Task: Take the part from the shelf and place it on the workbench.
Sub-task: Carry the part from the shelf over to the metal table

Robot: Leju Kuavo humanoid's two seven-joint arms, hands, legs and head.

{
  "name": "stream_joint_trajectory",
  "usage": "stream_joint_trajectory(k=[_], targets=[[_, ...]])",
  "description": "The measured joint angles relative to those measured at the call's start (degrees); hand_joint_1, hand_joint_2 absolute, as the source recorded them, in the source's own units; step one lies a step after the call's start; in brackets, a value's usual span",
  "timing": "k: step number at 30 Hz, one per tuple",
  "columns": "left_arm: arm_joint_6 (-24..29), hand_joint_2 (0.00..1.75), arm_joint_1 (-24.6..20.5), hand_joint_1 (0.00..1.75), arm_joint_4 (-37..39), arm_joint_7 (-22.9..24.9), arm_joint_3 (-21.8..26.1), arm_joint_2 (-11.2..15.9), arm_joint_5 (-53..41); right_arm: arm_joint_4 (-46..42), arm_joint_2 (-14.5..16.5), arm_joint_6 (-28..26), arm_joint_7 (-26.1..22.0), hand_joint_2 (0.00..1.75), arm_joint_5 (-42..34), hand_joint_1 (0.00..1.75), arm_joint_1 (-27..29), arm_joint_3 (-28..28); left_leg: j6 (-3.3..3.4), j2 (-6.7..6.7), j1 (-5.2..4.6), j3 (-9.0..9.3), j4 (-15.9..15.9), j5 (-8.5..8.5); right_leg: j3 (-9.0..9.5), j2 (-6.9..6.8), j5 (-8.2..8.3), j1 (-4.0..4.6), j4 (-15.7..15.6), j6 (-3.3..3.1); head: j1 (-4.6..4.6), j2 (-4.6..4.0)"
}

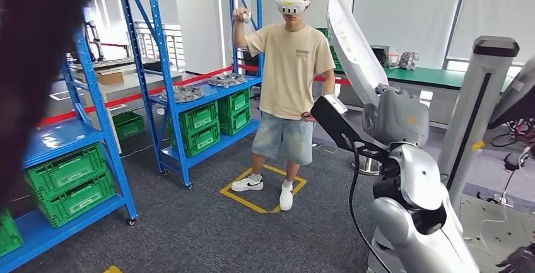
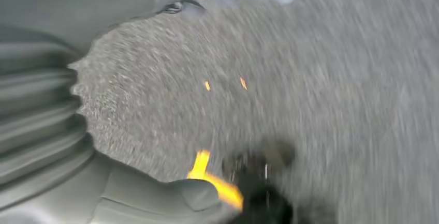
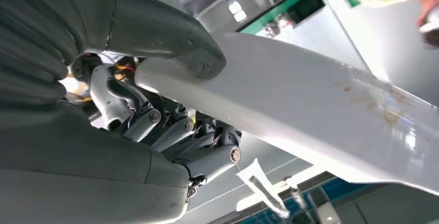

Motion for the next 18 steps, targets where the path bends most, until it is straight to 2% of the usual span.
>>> stream_joint_trajectory(k=[1, 2, 4, 6, 7, 8, 9, 10, 11, 12, 13, 15, 16, 17, 18], targets=[[-3.0, 1.75, -0.2, 0.00, 0.0, -1.5, -0.5, 0.0, -0.5, 0.0, 0.2, 0.0, 0.0, 1.75, -0.1, 1.68, -0.3, 0.1, -0.36, -0.66, 0.11, 0.00, 0.2, -0.36, -0.06, 0.58, 0.13, -0.13, -0.1, -0.37, 0.03, 0.00], [-5.8, 1.75, -0.5, 0.00, 0.1, -2.9, -1.2, 0.0, -0.9, 0.1, 0.6, 0.1, 0.0, 1.75, -0.2, 1.68, -0.6, 0.4, -0.64, -1.99, 0.22, -0.41, 1.3, -1.26, -0.08, 1.12, 0.30, -0.34, -0.3, -0.72, 0.03, 0.00], [-9.7, 1.75, -1.1, 0.00, 0.1, -4.7, -2.4, -0.1, -1.6, 0.4, 1.8, 0.1, 0.0, 1.75, -0.3, 1.68, -1.2, 1.1, -1.05, -5.37, 0.38, -2.87, 7.0, -4.51, -0.13, 2.19, 0.51, -0.51, -0.4, -1.23, 0.01, 0.00], [-11.4, 1.75, -1.5, 0.00, 0.2, -5.8, -3.6, -0.2, -2.4, 0.8, 2.9, 0.1, 0.0, 1.75, -0.4, 1.68, -1.4, 1.8, -1.07, -6.49, 0.39, -6.41, 14.4, -7.39, -0.22, 3.56, 0.59, -0.37, -0.4, -1.43, 0.01, 0.00], [-11.7, 1.75, -1.6, 0.00, 0.2, -6.2, -4.1, -0.2, -2.7, 1.0, 3.3, 0.1, 0.0, 1.75, -0.4, 1.68, -1.4, 2.1, -0.97, -6.61, 0.38, -7.42, 16.1, -7.47, -0.24, 4.30, 0.62, -0.28, -0.4, -1.46, 0.01, 0.00], [-11.6, 1.75, -1.8, 0.00, 0.2, -6.5, -4.7, -0.3, -3.1, 1.2, 3.6, 0.1, 0.0, 1.75, -0.5, 1.68, -1.4, 2.3, -0.78, -6.71, 0.37, -7.42, 15.6, -6.42, -0.24, 5.01, 0.65, -0.21, -0.4, -1.44, 0.01, 0.00], [-11.2, 1.75, -2.1, 0.00, 0.1, -6.4, -5.3, -0.4, -3.3, 1.4, 3.8, 0.0, 0.0, 1.75, -0.6, 1.68, -1.4, 2.4, -0.52, -7.03, 0.37, -6.37, 13.0, -4.45, -0.22, 5.68, 0.69, -0.16, -0.4, -1.40, 0.01, 0.00], [-10.7, 1.75, -2.3, 0.00, 0.1, -6.1, -5.8, -0.5, -3.4, 1.5, 4.0, 0.0, 0.0, 1.75, -0.7, 1.68, -1.5, 2.4, -0.17, -7.93, 0.35, -4.65, 9.0, -2.18, -0.22, 6.29, 0.76, -0.17, -0.3, -1.32, 0.02, 0.00], [-9.9, 1.75, -2.6, 0.00, 0.1, -5.4, -6.2, -0.5, -3.5, 1.5, 4.1, 0.0, 0.0, 1.75, -0.7, 1.68, -1.5, 2.5, 0.17, -9.17, 0.34, -2.98, 5.1, -0.60, -0.29, 6.88, 0.84, -0.13, -0.3, -1.15, 0.02, 0.00], [-8.7, 1.75, -2.9, 0.00, 0.0, -4.4, -6.6, -0.6, -3.5, 1.5, 4.2, -0.1, 0.0, 1.75, -0.8, 1.68, -1.5, 2.5, 0.40, -10.12, 0.29, -1.74, 2.2, 0.37, -0.41, 7.45, 0.97, -0.16, -0.3, -0.87, 0.00, 0.00], [-6.8, 1.75, -3.1, 0.00, 0.0, -3.3, -6.9, -0.6, -3.4, 1.5, 4.2, -0.1, 0.0, 1.75, -0.8, 1.68, -1.4, 2.6, 0.57, -10.72, 0.19, -1.04, 0.6, 0.68, -0.58, 8.01, 1.15, -0.25, -0.4, -0.52, -0.02, 0.00], [-1.7, 1.75, -3.3, 0.00, -0.1, -0.7, -7.3, -0.7, -2.9, 1.5, 3.9, -0.1, 0.0, 1.75, -0.8, 1.68, -1.1, 2.7, 0.84, -9.97, 0.03, -0.73, 0.0, 0.84, -0.81, 9.21, 1.75, -0.37, -0.9, 0.44, -0.04, 0.00], [0.7, 1.75, -3.4, 0.00, -0.2, 0.3, -7.4, -0.7, -2.6, 1.5, 3.6, -0.2, 0.0, 1.75, -0.8, 1.68, -0.8, 2.7, 1.09, -9.32, 0.12, -0.56, -0.3, 1.16, -0.93, 9.04, 1.87, -0.37, -1.0, 0.77, -0.03, 0.00], [2.4, 1.75, -3.4, 0.00, -0.3, 1.1, -7.4, -0.7, -2.3, 1.5, 3.2, -0.2, 0.0, 1.75, -0.8, 1.68, -0.6, 2.7, 1.47, -8.65, 0.24, -0.45, -0.7, 1.52, -1.42, 7.97, 1.37, -0.24, -0.2, 1.04, -0.02, 0.00], [3.4, 1.75, -3.4, 0.00, -0.3, 1.6, -7.4, -0.7, -2.0, 1.5, 2.9, -0.2, 0.0, 1.75, -0.8, 1.68, -0.5, 2.7, 1.78, -7.94, 0.36, -0.38, -1.1, 1.83, -2.41, 6.48, 0.20, -0.09, 1.7, 1.25, -0.01, 0.00]])
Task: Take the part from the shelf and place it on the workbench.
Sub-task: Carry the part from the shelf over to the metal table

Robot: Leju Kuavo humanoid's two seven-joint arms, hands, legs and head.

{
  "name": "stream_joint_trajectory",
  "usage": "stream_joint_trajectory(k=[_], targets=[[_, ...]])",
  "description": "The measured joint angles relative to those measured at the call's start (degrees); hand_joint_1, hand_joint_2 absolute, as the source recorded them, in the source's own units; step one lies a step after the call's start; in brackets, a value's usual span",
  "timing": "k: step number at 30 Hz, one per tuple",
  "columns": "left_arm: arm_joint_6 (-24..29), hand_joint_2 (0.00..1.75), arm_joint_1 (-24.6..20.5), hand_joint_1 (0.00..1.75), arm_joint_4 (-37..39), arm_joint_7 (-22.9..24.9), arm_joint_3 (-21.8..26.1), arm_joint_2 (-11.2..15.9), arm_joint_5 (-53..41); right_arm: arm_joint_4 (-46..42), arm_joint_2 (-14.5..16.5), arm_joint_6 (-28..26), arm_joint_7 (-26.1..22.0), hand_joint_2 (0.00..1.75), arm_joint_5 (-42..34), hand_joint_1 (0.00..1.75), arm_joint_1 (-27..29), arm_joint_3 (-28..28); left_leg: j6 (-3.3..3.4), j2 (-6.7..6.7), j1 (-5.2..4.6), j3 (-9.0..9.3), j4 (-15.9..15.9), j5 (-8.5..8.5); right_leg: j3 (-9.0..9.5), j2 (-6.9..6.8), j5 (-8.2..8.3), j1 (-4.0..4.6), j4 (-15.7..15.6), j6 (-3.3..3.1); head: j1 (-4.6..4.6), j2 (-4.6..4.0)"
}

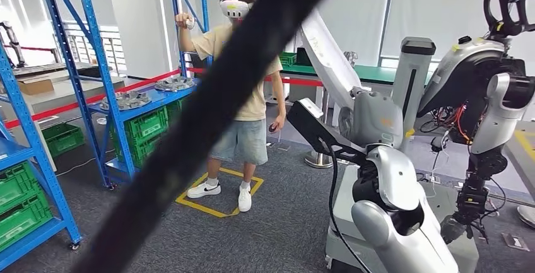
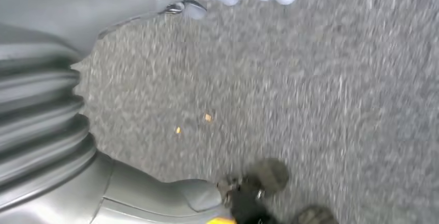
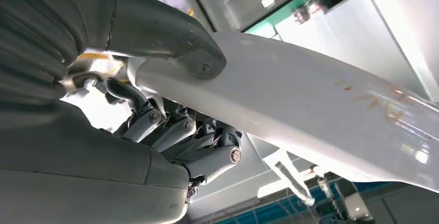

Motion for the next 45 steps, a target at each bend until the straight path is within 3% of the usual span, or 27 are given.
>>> stream_joint_trajectory(k=[2, 3, 4, 5, 7, 9, 10, 12, 13, 15, 17, 19, 20, 21, 22, 24, 26, 28, 30, 32, 34, 36, 40, 43, 44, 45], targets=[[0.6, 1.75, 0.0, 0.00, -0.1, 0.5, 0.0, 0.1, 0.2, 0.0, -0.3, 0.0, 0.0, 1.75, 0.0, 1.68, 0.4, 0.0, 0.45, 1.39, -0.01, -0.09, -0.2, 0.17, -3.49, -2.85, -3.78, 0.10, 7.2, 0.35, 0.02, 0.00], [0.7, 1.75, 0.1, 0.00, -0.1, 0.6, 0.0, 0.1, 0.2, 0.0, -0.5, 0.0, 0.0, 1.75, 0.0, 1.68, 0.7, 0.0, 0.51, 2.09, -0.05, -0.16, -0.2, 0.13, -5.19, -3.22, -5.22, 0.07, 10.9, 0.56, 0.02, 0.00], [1.0, 1.75, 0.1, 0.00, -0.1, 0.9, 0.0, 0.1, 0.3, 0.0, -0.6, 0.0, 0.0, 1.75, 0.0, 1.68, 1.1, 0.0, 0.54, 2.82, -0.07, -0.20, -0.1, 0.08, -6.17, -3.38, -5.76, 0.04, 13.1, 0.69, 0.02, 0.00], [1.6, 1.75, 0.2, 0.00, -0.1, 1.5, 0.0, 0.1, 0.5, 0.0, -0.7, 0.0, 0.0, 1.75, 0.0, 1.68, 1.3, 0.0, 0.51, 3.53, -0.07, -0.23, 0.0, 0.00, -5.99, -3.53, -5.26, 0.03, 13.0, 0.75, 0.02, 0.00], [3.7, 1.75, 0.3, 0.00, -0.1, 3.8, 0.0, 0.1, 0.9, 0.0, -1.0, 0.0, 0.0, 1.75, 0.1, 1.68, 1.5, 0.0, 0.27, 4.88, -0.08, -0.21, 0.3, -0.31, -2.19, -4.71, -2.11, 0.12, 6.5, 0.57, 0.02, 0.00], [6.1, 1.75, 0.7, 0.00, -0.1, 6.6, 0.0, 0.4, 1.3, -0.1, -1.3, -0.1, 0.0, 1.75, 0.1, 1.68, 1.6, 0.0, -0.27, 6.04, -0.33, -0.18, 0.7, -0.86, 1.76, -6.83, 0.00, 0.56, -0.5, -0.15, 0.01, 0.00], [7.0, 1.75, 1.1, 0.00, -0.1, 8.0, 0.1, 0.8, 1.5, -0.1, -1.6, -0.3, 0.0, 1.75, 0.2, 1.68, 1.8, 0.0, -0.61, 6.59, -0.46, -0.07, 0.9, -1.14, 2.65, -7.39, 0.29, 0.77, -2.2, -0.59, 0.01, 0.00], [7.9, 1.75, 2.2, 0.00, -0.1, 10.6, 0.2, 1.4, 1.7, -0.2, -2.4, -0.5, 0.0, 1.75, 0.2, 1.68, 2.5, -0.2, -1.22, 7.72, -0.58, 0.36, 0.8, -1.52, 2.67, -6.53, 0.25, 0.89, -2.7, -1.34, 0.00, 0.00], [8.1, 1.75, 2.8, 0.00, -0.1, 11.7, 0.2, 1.7, 1.7, -0.3, -2.8, -0.6, 0.0, 1.75, 0.3, 1.68, 2.8, -0.3, -1.57, 7.63, -0.49, 0.50, 0.8, -1.76, 2.71, -5.92, 0.31, 0.74, -2.8, -1.65, 0.00, 0.00], [8.2, 1.75, 4.0, 0.00, 0.0, 13.7, 0.3, 2.2, 1.6, -0.6, -3.3, -0.6, 0.0, 1.75, 0.3, 1.68, 3.3, -0.6, -2.19, 5.21, -0.24, -0.33, 3.0, -3.52, 2.80, -4.84, 0.54, 0.28, -3.1, -2.25, 0.00, 0.00], [7.7, 1.75, 5.3, 0.00, 0.1, 15.5, 0.4, 2.5, 1.4, -0.7, -3.3, -0.6, 0.0, 1.75, 0.3, 1.68, 3.7, -0.8, -2.59, 2.16, -0.08, -3.41, 9.7, -7.16, 2.82, -3.75, 0.60, 0.04, -3.2, -2.58, -0.01, 0.00], [7.0, 1.75, 6.3, 0.00, 0.3, 17.0, 0.5, 2.7, 1.1, -0.8, -3.3, -0.4, 0.0, 1.75, 0.3, 1.68, 4.3, -0.8, -2.74, 1.40, -0.07, -6.75, 16.3, -9.38, 2.81, -2.49, 0.58, 0.03, -3.2, -2.66, 0.00, 0.00], [6.7, 1.75, 6.6, 0.00, 0.3, 17.5, 0.5, 2.7, 1.0, -0.8, -3.3, -0.4, 0.0, 1.75, 0.3, 1.68, 4.5, -0.8, -2.74, 1.34, -0.05, -7.30, 17.0, -8.82, 2.81, -1.84, 0.58, 0.00, -3.1, -2.65, 0.00, 0.00], [6.6, 1.75, 6.8, 0.00, 0.4, 17.8, 0.6, 2.8, 0.8, -0.8, -3.3, -0.3, 0.0, 1.75, 0.3, 1.68, 4.7, -0.8, -2.71, 1.20, 0.00, -6.74, 15.2, -7.13, 2.82, -1.20, 0.58, -0.05, -3.1, -2.61, 0.00, 0.00], [6.5, 1.75, 6.9, 0.00, 0.4, 18.0, 0.6, 2.9, 0.8, -0.8, -3.3, -0.3, 0.0, 1.75, 0.3, 1.68, 4.7, -0.8, -2.67, 0.68, 0.11, -5.27, 11.5, -4.75, 2.83, -0.59, 0.56, -0.13, -2.9, -2.51, 0.00, 0.00], [6.5, 1.75, 6.9, 0.00, 0.5, 18.1, 0.6, 3.0, 0.7, -1.0, -3.3, -0.3, 0.0, 1.75, 0.4, 1.68, 4.7, -0.8, -2.51, -1.94, 0.41, -2.06, 4.1, -1.59, 2.61, 0.56, 0.57, -0.24, -2.7, -1.97, 0.01, 0.00], [6.4, 1.75, 7.0, 0.00, 0.6, 18.3, 0.6, 3.1, 0.7, -1.1, -3.3, -0.3, 0.0, 1.75, 0.4, 1.68, 4.7, -0.8, -2.14, -3.40, 0.38, -0.87, 1.6, -1.13, 2.19, 1.67, 0.88, -0.32, -2.7, -1.09, 0.01, 0.00], [6.3, 1.75, 7.0, 0.00, 0.6, 19.0, 0.6, 3.1, 0.7, -1.1, -3.3, -0.2, 0.0, 1.75, 0.4, 1.68, 4.7, -0.8, -1.34, -2.19, 0.23, -0.78, 1.3, -0.76, 1.92, 2.58, 1.33, -0.50, -3.0, -0.22, 0.01, 0.00], [6.1, 1.75, 7.0, 0.00, 0.6, 19.7, 0.7, 3.0, 0.9, -1.2, -3.4, -0.1, 0.0, 1.75, 0.4, 1.68, 4.6, -0.9, -0.39, -0.83, 0.31, -0.63, 0.9, -0.35, 0.99, 0.59, 0.28, -0.32, -1.4, 0.26, 0.04, 0.00], [6.0, 1.75, 7.2, 0.00, 0.6, 20.0, 0.9, 3.0, 1.2, -1.2, -3.4, 0.1, -0.1, 1.75, 0.4, 1.68, 4.5, -0.9, 0.23, 0.58, 0.23, -0.63, 0.7, -0.20, -1.90, -2.48, -3.09, -0.03, 4.9, 0.46, 0.07, 0.00], [5.9, 1.75, 7.4, 0.00, 0.6, 20.2, 1.2, 3.0, 1.4, -1.2, -3.4, 0.4, -0.1, 1.75, 0.4, 1.68, 4.6, -0.9, 0.46, 2.08, 0.04, -0.75, 0.8, -0.24, -5.23, -3.30, -6.02, -0.02, 12.3, 0.60, 0.07, 0.00], [5.8, 1.75, 7.5, 0.00, 0.6, 20.2, 1.4, 3.0, 1.4, -1.2, -3.4, 0.7, -0.1, 1.75, 0.4, 1.68, 4.6, -0.9, 0.52, 3.46, -0.09, -0.82, 0.9, -0.30, -5.48, -3.50, -5.73, 0.00, 13.6, 0.53, 0.08, 0.00], [5.8, 1.75, 7.5, 0.00, 0.6, 20.1, 1.5, 2.9, 1.4, -1.1, -3.4, 0.8, -0.1, 1.75, 0.4, 1.68, 4.6, -0.9, 0.52, 4.20, -0.14, -0.82, 1.0, -0.35, -3.82, -3.69, -4.19, 0.03, 11.0, 0.40, 0.08, 0.00], [5.6, 1.75, 7.5, 0.00, 0.5, 19.4, 1.6, 2.9, 1.3, -1.2, -3.3, 0.7, -0.1, 1.75, 0.3, 1.68, 4.2, -1.0, -0.63, 6.45, -0.47, -0.62, 1.2, -0.79, 1.95, -5.72, -1.18, 0.74, 0.3, -1.18, 0.07, 0.00], [5.5, 1.75, 7.4, 0.00, 0.5, 19.2, 1.6, 2.9, 1.3, -1.2, -3.3, 0.7, -0.1, 1.75, 0.3, 1.68, 4.1, -1.1, -1.25, 6.60, -0.50, -0.66, 1.5, -1.18, 3.69, -6.07, -0.17, 0.87, -3.0, -1.89, 0.05, 0.00], [5.5, 1.75, 7.4, 0.00, 0.5, 19.1, 1.6, 2.9, 1.2, -1.2, -3.4, 0.7, -0.1, 1.75, 0.3, 1.68, 4.1, -1.1, -1.67, 5.73, -0.40, -1.00, 2.4, -1.96, 3.64, -5.35, 0.06, 0.72, -3.2, -2.31, 0.04, 0.00]])
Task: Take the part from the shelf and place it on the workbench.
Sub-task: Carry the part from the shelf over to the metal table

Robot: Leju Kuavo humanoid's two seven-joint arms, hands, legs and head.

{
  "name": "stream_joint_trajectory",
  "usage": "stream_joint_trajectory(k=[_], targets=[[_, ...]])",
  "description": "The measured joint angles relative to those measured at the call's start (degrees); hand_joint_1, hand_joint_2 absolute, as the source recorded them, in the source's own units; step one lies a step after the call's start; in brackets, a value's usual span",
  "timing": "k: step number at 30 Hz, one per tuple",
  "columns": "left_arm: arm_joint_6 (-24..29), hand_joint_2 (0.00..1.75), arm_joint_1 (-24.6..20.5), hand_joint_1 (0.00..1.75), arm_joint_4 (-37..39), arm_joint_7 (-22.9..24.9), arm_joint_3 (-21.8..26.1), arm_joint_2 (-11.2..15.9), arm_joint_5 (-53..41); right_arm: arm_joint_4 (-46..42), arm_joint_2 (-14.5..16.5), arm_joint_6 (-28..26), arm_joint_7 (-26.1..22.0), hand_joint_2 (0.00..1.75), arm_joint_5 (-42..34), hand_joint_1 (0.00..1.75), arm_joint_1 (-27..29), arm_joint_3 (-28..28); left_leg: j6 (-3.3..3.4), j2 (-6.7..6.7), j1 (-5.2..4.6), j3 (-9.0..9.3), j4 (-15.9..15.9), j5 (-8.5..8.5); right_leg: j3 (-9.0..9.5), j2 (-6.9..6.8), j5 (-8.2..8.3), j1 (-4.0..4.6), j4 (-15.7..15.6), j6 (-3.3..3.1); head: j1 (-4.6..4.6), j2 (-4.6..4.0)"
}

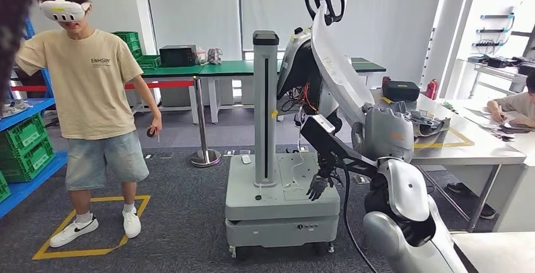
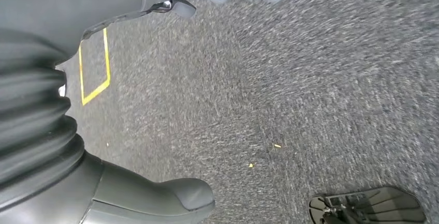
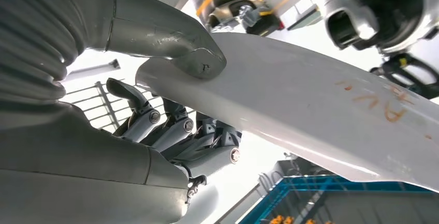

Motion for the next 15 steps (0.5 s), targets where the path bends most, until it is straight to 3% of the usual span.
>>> stream_joint_trajectory(k=[1, 3, 4, 5, 6, 8, 10, 11, 12, 13, 14, 15], targets=[[0.0, 1.75, 0.0, 0.00, 0.0, 0.0, 0.0, 0.0, 0.0, 0.0, 0.0, 0.0, 0.0, 1.75, 0.0, 1.68, 0.0, 0.0, -0.31, -1.48, 0.10, -0.89, 2.1, -1.37, 0.02, 0.45, 0.21, -0.23, -0.2, -0.29, -0.01, 0.00], [0.0, 1.75, 0.1, 0.00, 0.0, -0.1, 0.0, 0.1, -0.2, 0.0, 0.1, 0.0, 0.0, 1.75, 0.0, 1.68, 0.1, 0.0, -0.69, -3.95, 0.20, -4.06, 9.2, -5.13, -0.13, 1.48, 0.36, -0.34, -0.2, -0.55, -0.01, 0.00], [0.0, 1.75, 0.2, 0.00, 0.0, -0.1, 0.0, 0.1, -0.3, 0.0, 0.2, 0.0, 0.0, 1.75, 0.0, 1.68, 0.3, 0.0, -0.80, -4.28, 0.21, -5.70, 12.8, -6.47, -0.20, 2.10, 0.40, -0.35, -0.2, -0.58, 0.00, 0.00], [0.0, 1.75, 0.3, 0.00, 0.0, -0.2, 0.0, 0.1, -0.4, 0.0, 0.2, 0.0, 0.0, 1.75, 0.0, 1.68, 0.5, 0.0, -0.85, -4.39, 0.24, -6.72, 14.9, -6.78, -0.25, 2.78, 0.43, -0.36, -0.2, -0.56, 0.00, 0.00], [0.0, 1.75, 0.3, 0.00, 0.0, -0.3, 0.0, 0.2, -0.5, 0.0, 0.2, 0.0, 0.0, 1.75, 0.0, 1.68, 0.6, 0.0, -0.87, -4.45, 0.29, -6.73, 14.7, -5.91, -0.28, 3.45, 0.48, -0.40, -0.1, -0.51, 0.00, 0.00], [0.0, 1.75, 0.3, 0.00, 0.0, -0.8, 0.0, 0.2, -0.8, 0.0, 0.2, 0.1, 0.0, 1.75, -0.1, 1.68, 0.8, -0.1, -0.85, -5.39, 0.54, -3.85, 8.3, -1.77, -0.29, 4.76, 0.54, -0.55, 0.0, -0.28, -0.01, 0.00], [0.0, 1.75, 0.3, 0.00, 0.0, -1.3, 0.0, 0.2, -1.0, 0.0, 0.2, 0.1, 0.0, 1.75, -0.2, 1.68, 0.8, -0.2, -0.67, -8.00, 0.79, -0.56, 1.2, 0.79, -0.63, 6.01, 0.65, -0.62, 0.3, 0.35, -0.01, 0.00], [0.0, 1.75, 0.3, 0.00, 0.0, -1.5, 0.0, 0.2, -1.1, 0.0, 0.2, 0.1, 0.0, 1.75, -0.3, 1.68, 0.8, -0.3, -0.46, -8.89, 0.78, 0.23, -0.5, 1.09, -0.90, 6.64, 0.81, -0.66, 0.3, 0.78, -0.01, 0.00], [0.0, 1.75, 0.3, 0.00, 0.0, -1.6, 0.0, 0.2, -1.1, 0.0, 0.1, 0.1, 0.0, 1.75, -0.3, 1.68, 0.8, -0.3, -0.15, -9.09, 0.64, 0.44, -0.9, 0.91, -1.18, 7.30, 1.07, -0.74, 0.3, 1.29, 0.01, 0.00], [0.0, 1.75, 0.3, 0.00, 0.0, -1.8, 0.0, 0.2, -1.2, 0.0, 0.0, 0.1, 0.0, 1.75, -0.4, 1.68, 0.8, -0.4, 0.26, -8.46, 0.55, 0.47, -0.9, 1.08, -1.35, 7.96, 1.38, -0.88, 0.1, 1.75, 0.01, 0.00], [0.0, 1.75, 0.2, 0.00, 0.0, -1.9, 0.0, 0.2, -1.2, 0.0, -0.3, 0.1, 0.0, 1.75, -0.5, 1.68, 0.8, -0.5, 0.71, -7.80, 0.54, 0.50, -1.1, 1.27, -1.50, 8.06, 1.48, -0.97, 0.1, 2.09, 0.02, 0.00], [0.0, 1.75, 0.2, 0.00, 0.0, -2.0, 0.0, 0.1, -1.2, 0.0, -0.5, 0.2, 0.0, 1.75, -0.6, 1.68, 0.8, -0.6, 1.19, -7.14, 0.59, 0.56, -1.4, 1.49, -1.89, 7.27, 1.07, -0.93, 0.7, 2.33, 0.07, 0.00]])
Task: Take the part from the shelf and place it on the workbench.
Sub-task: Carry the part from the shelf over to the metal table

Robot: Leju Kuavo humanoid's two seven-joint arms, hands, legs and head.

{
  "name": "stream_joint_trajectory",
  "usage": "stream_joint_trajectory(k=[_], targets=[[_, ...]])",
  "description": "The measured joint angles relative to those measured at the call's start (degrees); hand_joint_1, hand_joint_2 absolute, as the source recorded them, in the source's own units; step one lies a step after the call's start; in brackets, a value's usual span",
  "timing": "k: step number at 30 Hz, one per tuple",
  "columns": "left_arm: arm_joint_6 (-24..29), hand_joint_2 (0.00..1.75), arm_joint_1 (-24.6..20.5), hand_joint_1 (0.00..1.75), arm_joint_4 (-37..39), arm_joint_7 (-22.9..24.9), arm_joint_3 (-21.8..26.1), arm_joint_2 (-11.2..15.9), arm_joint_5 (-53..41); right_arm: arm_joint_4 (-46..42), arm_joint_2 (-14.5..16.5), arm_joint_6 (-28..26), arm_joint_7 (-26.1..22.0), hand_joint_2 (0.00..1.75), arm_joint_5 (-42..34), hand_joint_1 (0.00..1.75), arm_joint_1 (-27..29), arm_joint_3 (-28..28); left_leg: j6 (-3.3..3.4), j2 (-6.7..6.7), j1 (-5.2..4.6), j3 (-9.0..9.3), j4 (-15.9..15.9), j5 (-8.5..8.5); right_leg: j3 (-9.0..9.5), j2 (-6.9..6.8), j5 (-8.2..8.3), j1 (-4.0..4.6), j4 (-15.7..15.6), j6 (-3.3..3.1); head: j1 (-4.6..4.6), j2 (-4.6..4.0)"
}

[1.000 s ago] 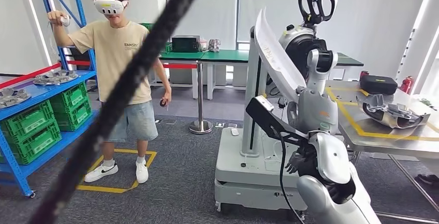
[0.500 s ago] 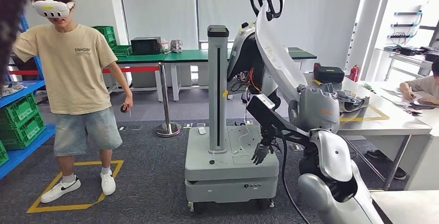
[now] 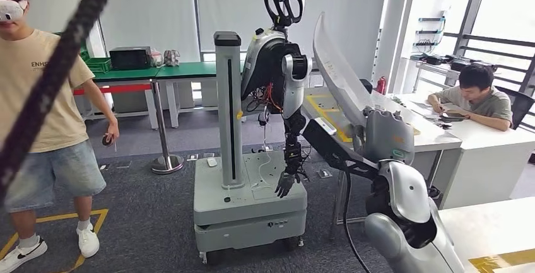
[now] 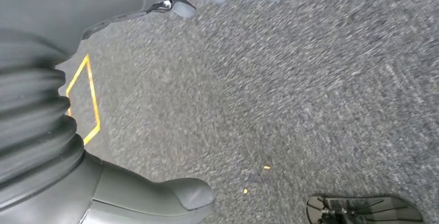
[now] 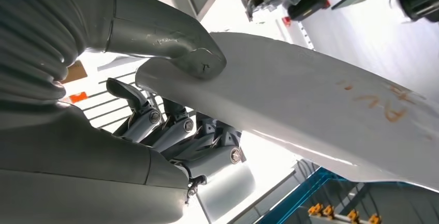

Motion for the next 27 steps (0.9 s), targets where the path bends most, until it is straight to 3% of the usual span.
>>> stream_joint_trajectory(k=[1, 3, 5, 6, 7, 8, 10, 12, 14, 16, 18, 20, 21, 22, 23, 25, 27], targets=[[0.0, 1.75, 0.0, 0.00, 0.0, -0.2, 0.0, 0.0, 0.0, 0.0, -0.2, 0.1, 0.0, 1.75, -0.1, 1.68, -0.1, -0.1, 0.43, 0.72, 0.07, 0.04, -0.3, 0.19, -0.92, -1.35, -1.13, 0.13, 1.8, 0.15, 0.05, 0.00], [0.0, 1.75, 0.1, 0.00, 0.0, -0.7, 0.0, 0.0, 0.0, 0.1, -0.4, 0.3, 0.0, 1.75, -0.4, 1.68, -0.1, -0.2, 0.99, 2.25, -0.10, -0.02, -0.4, 0.28, -4.32, -4.35, -4.89, 0.37, 9.1, 0.31, 0.16, 0.00], [0.0, 1.75, 0.1, 0.00, 0.0, -1.3, 0.0, 0.0, 0.0, 0.2, -0.5, 0.6, 0.0, 1.75, -0.6, 1.68, 0.1, -0.2, 1.18, 3.84, -0.35, -0.11, -0.4, 0.23, -7.29, -5.18, -7.33, 0.36, 15.6, 0.41, 0.17, 0.00], [0.0, 1.75, 0.1, 0.00, 0.0, -1.6, 0.0, 0.0, 0.1, 0.2, -0.6, 0.6, 0.0, 1.75, -0.6, 1.68, 0.2, -0.2, 1.20, 4.59, -0.44, -0.13, -0.4, 0.20, -7.34, -5.32, -7.10, 0.36, 16.1, 0.37, 0.17, 0.00], [0.0, 1.75, 0.1, 0.00, 0.0, -1.9, 0.0, 0.1, 0.2, 0.2, -0.7, 0.7, 0.0, 1.75, -0.7, 1.68, 0.3, -0.2, 1.19, 5.31, -0.50, -0.13, -0.3, 0.15, -6.09, -5.54, -5.91, 0.38, 14.1, 0.26, 0.17, 0.00], [0.0, 1.75, 0.0, 0.00, 0.0, -2.1, 0.0, 0.1, 0.3, 0.2, -0.8, 0.7, 0.0, 1.75, -0.7, 1.68, 0.3, -0.2, 1.14, 5.97, -0.55, -0.09, -0.2, 0.06, -3.78, -6.24, -4.21, 0.47, 10.1, 0.05, 0.17, 0.00], [0.0, 1.75, 0.0, 0.00, -0.1, -2.5, 0.0, 0.1, 0.6, 0.2, -0.9, 0.6, 0.0, 1.75, -0.8, 1.68, 0.2, -0.3, 0.76, 7.06, -0.79, -0.05, 0.1, -0.29, 0.64, -8.66, -1.90, 0.97, 2.3, -0.59, 0.15, 0.00], [0.0, 1.75, -0.1, 0.00, -0.1, -2.7, 0.0, 0.2, 0.6, 0.2, -1.1, 0.6, 0.0, 1.75, -0.9, 1.68, 0.1, -0.4, 0.20, 7.99, -0.97, 0.09, 0.2, -0.57, 1.94, -9.59, -1.55, 1.49, -0.3, -1.21, 0.13, 0.00], [0.0, 1.75, -0.1, 0.00, -0.1, -3.0, 0.0, 0.2, 0.6, 0.2, -1.5, 0.6, 0.0, 1.75, -1.0, 1.68, 0.1, -0.6, -0.39, 8.65, -0.91, 0.30, 0.1, -0.78, 1.90, -8.33, -1.24, 1.45, -0.6, -1.80, 0.14, 0.00], [0.0, 1.75, -0.2, 0.00, -0.1, -3.4, 0.0, 0.3, 0.6, 0.2, -1.8, 0.6, 0.0, 1.75, -1.1, 1.68, 0.0, -0.8, -0.98, 6.80, -0.74, -0.36, 1.9, -2.25, 2.11, -7.30, -0.89, 1.06, -1.0, -2.45, 0.14, 0.00], [0.0, 1.75, -0.1, 0.00, -0.1, -3.8, 0.0, 0.5, 0.7, 0.2, -1.8, 0.5, 0.0, 1.75, -1.4, 1.68, 0.0, -0.9, -1.39, 3.85, -0.59, -3.11, 8.2, -5.64, 2.21, -6.30, -0.74, 0.82, -1.2, -2.87, 0.11, 0.00], [0.0, 1.75, 0.0, 0.00, -0.1, -4.1, 0.1, 0.7, 0.7, 0.2, -1.9, 0.4, 0.0, 1.75, -1.9, 1.68, 0.3, -0.9, -1.61, 2.83, -0.53, -6.43, 15.1, -8.10, 2.18, -5.00, -0.74, 0.80, -1.2, -3.00, 0.10, 0.00], [0.0, 1.75, 0.1, 0.00, -0.1, -4.3, 0.1, 0.7, 0.7, 0.2, -2.0, 0.4, 0.0, 1.75, -2.1, 1.68, 0.5, -0.9, -1.66, 2.74, -0.48, -7.10, 16.1, -7.82, 2.17, -4.29, -0.75, 0.78, -1.1, -2.99, 0.11, 0.00], [0.0, 1.75, 0.1, 0.00, -0.1, -4.5, 0.1, 0.8, 0.7, 0.2, -2.1, 0.4, 0.0, 1.75, -2.2, 1.68, 0.6, -0.9, -1.67, 2.64, -0.39, -6.72, 14.9, -6.40, 2.17, -3.58, -0.76, 0.74, -1.0, -2.95, 0.10, 0.00], [0.0, 1.75, 0.1, 0.00, -0.1, -4.6, 0.1, 0.9, 0.7, 0.2, -2.2, 0.3, 0.0, 1.75, -2.3, 1.68, 0.7, -0.9, -1.68, 2.30, -0.24, -5.33, 11.5, -4.16, 2.18, -2.88, -0.80, 0.67, -0.9, -2.85, 0.10, 0.00], [0.0, 1.75, 0.1, 0.00, 0.0, -4.8, 0.1, 1.0, 0.7, 0.2, -2.2, 0.1, 0.0, 1.75, -2.4, 1.68, 0.7, -0.9, -1.64, -0.20, 0.16, -1.95, 3.9, -0.88, 1.96, -1.55, -0.90, 0.54, -0.5, -2.35, 0.11, 0.00], [0.0, 1.75, 0.1, 0.00, 0.0, -4.9, 0.1, 1.0, 0.7, 0.2, -2.3, 0.0, 0.0, 1.75, -2.5, 1.68, 0.7, -0.9, -1.32, -1.99, 0.21, -0.48, 0.7, -0.27, 1.41, -0.24, -0.69, 0.38, -0.4, -1.46, 0.12, 0.02]])
